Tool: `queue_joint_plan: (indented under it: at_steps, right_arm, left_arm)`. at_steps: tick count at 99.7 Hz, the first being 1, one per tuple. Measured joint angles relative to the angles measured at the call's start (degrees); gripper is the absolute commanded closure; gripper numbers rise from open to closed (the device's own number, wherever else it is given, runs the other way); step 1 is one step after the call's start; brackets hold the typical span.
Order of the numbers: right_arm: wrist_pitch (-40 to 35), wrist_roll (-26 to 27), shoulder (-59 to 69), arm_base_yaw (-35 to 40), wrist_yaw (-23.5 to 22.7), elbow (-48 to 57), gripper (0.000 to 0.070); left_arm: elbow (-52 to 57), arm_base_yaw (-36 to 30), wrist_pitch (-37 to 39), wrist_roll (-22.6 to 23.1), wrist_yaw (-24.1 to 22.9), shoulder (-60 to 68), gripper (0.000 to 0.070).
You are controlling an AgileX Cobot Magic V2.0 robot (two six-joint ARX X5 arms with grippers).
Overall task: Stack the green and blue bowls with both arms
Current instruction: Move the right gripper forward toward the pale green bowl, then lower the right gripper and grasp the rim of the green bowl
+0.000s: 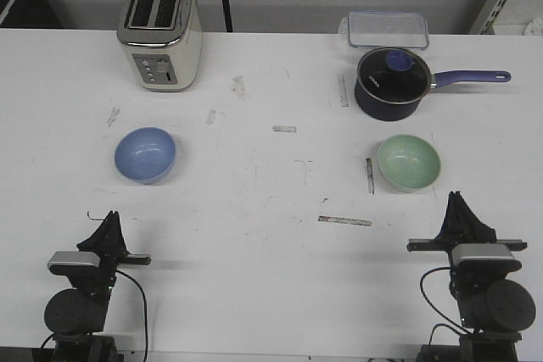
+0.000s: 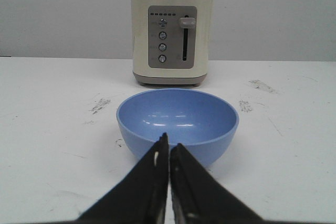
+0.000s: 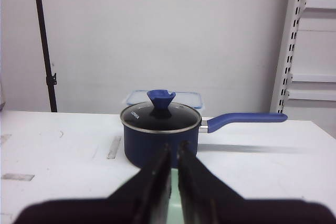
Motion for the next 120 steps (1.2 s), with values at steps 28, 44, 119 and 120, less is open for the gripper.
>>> queue_joint_plan:
  at_steps: [28, 44, 119, 120]
  right_arm:
    - [-4.4, 0.0, 20.5, 0.0, 0.0, 13.5, 0.0687]
    - [-10.5, 0.0, 31.0, 0.0, 0.0, 21.0, 0.0686]
    - [-45.9, 13.4, 67.9, -7.9, -3.3, 54.4, 0.0358]
    - [-46.0, 13.4, 68.1, -8.0, -3.7, 54.4, 0.0344]
  left_arm:
    - [0.0, 0.0, 0.0, 0.0, 0.0, 0.0, 0.0697]
    - [0.0, 0.0, 0.0, 0.0, 0.0, 0.0, 0.0697]
    - [0.0, 0.0, 0.0, 0.0, 0.0, 0.0, 0.0698]
    - [0.0, 0.0, 0.0, 0.0, 0.0, 0.0, 0.0698]
